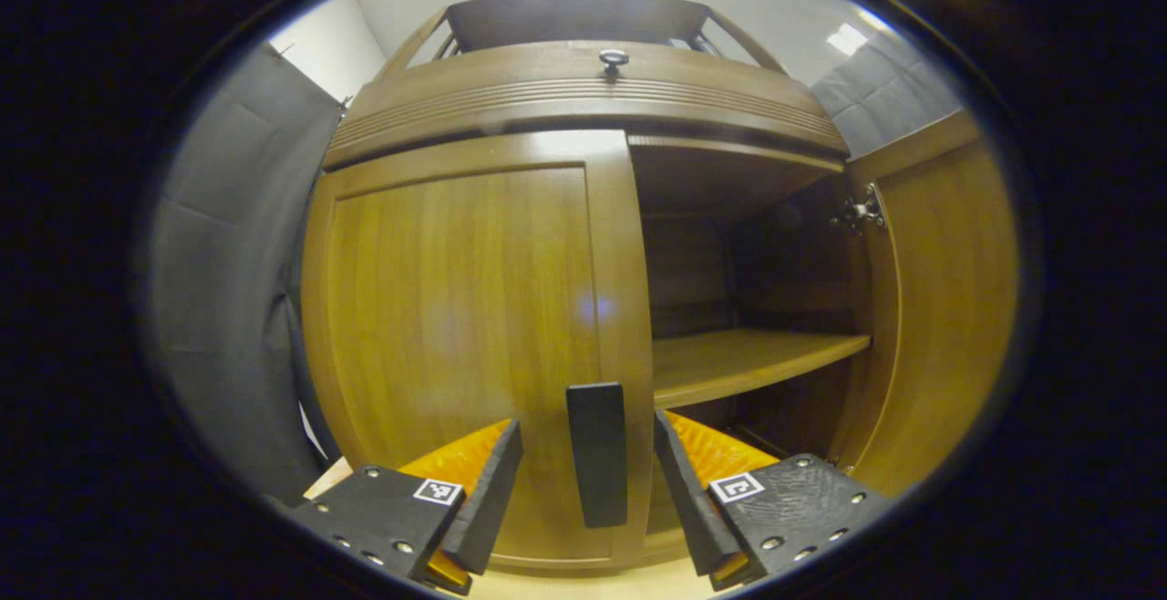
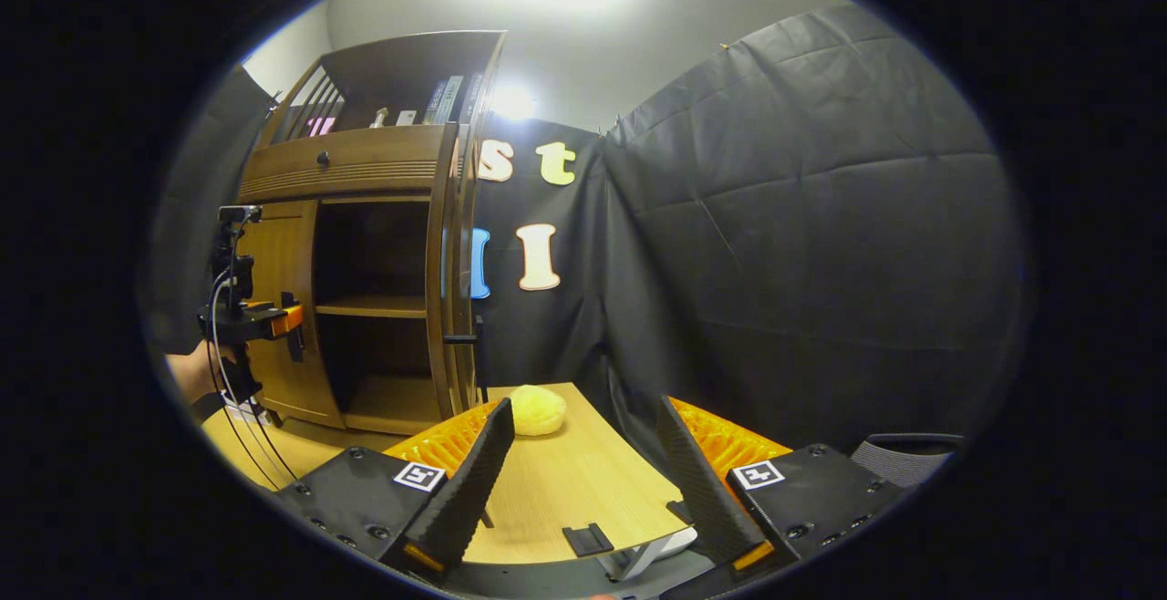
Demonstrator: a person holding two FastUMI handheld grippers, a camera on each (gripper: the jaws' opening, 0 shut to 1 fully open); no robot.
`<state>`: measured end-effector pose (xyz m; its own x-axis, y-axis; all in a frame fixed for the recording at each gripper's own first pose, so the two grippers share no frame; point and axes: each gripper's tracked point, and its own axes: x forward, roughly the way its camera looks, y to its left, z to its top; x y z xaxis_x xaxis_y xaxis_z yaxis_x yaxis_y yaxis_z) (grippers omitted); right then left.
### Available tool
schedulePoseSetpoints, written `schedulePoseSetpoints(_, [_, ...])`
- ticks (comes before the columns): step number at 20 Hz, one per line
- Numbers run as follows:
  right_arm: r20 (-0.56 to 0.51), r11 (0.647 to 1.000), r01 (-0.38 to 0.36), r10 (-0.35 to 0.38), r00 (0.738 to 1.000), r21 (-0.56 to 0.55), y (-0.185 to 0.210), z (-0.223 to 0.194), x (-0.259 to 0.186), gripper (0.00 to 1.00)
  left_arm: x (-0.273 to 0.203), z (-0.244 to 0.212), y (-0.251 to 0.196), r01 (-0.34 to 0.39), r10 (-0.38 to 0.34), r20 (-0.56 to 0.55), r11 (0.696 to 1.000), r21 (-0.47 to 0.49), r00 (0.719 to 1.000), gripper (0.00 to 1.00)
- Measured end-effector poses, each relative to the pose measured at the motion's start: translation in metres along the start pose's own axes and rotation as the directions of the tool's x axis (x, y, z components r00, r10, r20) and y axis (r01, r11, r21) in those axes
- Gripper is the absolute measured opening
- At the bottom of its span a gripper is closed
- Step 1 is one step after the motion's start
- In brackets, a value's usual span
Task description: Open the right door of the double-door shoe cabinet with the right hand, and open the left door with the left hand.
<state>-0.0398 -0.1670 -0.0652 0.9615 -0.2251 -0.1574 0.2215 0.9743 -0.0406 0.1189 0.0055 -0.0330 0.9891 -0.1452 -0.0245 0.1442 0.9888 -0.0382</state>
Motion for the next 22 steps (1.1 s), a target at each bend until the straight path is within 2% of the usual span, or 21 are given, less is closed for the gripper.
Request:
schedulePoseSetpoints(1, [-0.004,1.0,0.001,-0.001,1.0,-0.002,0.001,-0.001,0.001,0.94,0.001,-0.002,0.0,0.003,-0.003,-0.001,1.0,0.009,1.0,0.85])
schedulePoseSetpoints(4, [-0.007,1.0,-0.002,0.002,1.0,-0.002,0.001,-0.002,0.0,0.94,0.004,-0.007,0.001,-0.009,0.009,-0.026,1.0,-0.003,1.0,0.62])
schedulePoseSetpoints(6, [-0.003,1.0,-0.007,0.007,1.0,-0.002,0.002,0.001,0.0,0.98,0.01,-0.01,-0.001,-0.006,0.006,-0.027,1.0,-0.025,1.0,0.46])
schedulePoseSetpoints(9, [0.003,1.0,-0.015,0.015,1.0,0.003,0.004,0.004,0.0,0.98,0.0,-0.007,-0.004,-0.032,0.029,-0.045,0.998,-0.058,0.999,0.23])
schedulePoseSetpoints(10, [0.004,1.0,-0.021,0.021,1.0,0.007,0.005,0.004,0.001,0.94,0.0,-0.008,-0.003,-0.037,0.034,-0.042,0.998,-0.058,0.999,0.2])
schedulePoseSetpoints(11, [0.007,1.0,-0.024,0.024,1.0,0.009,0.006,0.005,0.0,0.98,0.002,-0.008,-0.002,-0.041,0.039,-0.041,0.997,-0.063,0.998,0.18])
schedulePoseSetpoints(13, [0.012,0.999,-0.036,0.035,0.999,0.012,0.01,0.007,0.0,0.98,-0.001,-0.008,-0.002,-0.037,0.035,-0.039,0.997,-0.064,0.999,0.12])
schedulePoseSetpoints(14, [0.013,0.999,-0.042,0.042,0.999,0.01,0.012,0.006,-0.001,0.94,-0.004,-0.008,-0.003,-0.03,0.028,-0.041,0.997,-0.067,0.999,0.12])
schedulePoseSetpoints(16, [0.012,0.998,-0.055,0.055,0.998,0.005,0.017,0.005,0.0,0.94,-0.01,-0.007,-0.005,-0.021,0.018,-0.044,0.997,-0.07,0.999,0.15])
schedulePoseSetpoints(19, [0.017,0.996,-0.086,0.086,0.996,0.015,0.029,0.007,0.001,0.95,-0.017,-0.005,-0.003,-0.019,0.015,-0.046,0.997,-0.072,0.999,0.12])
schedulePoseSetpoints(20, [0.019,0.995,-0.098,0.097,0.995,0.014,0.033,0.007,0.001,0.99,-0.02,-0.004,-0.002,-0.02,0.017,-0.046,0.997,-0.078,0.999,0.12])
schedulePoseSetpoints(22, [0.019,0.992,-0.125,0.125,0.992,0.014,0.046,0.012,0.0,0.94,-0.026,-0.003,-0.001,-0.017,0.013,-0.049,0.997,-0.076,0.999,0.12])
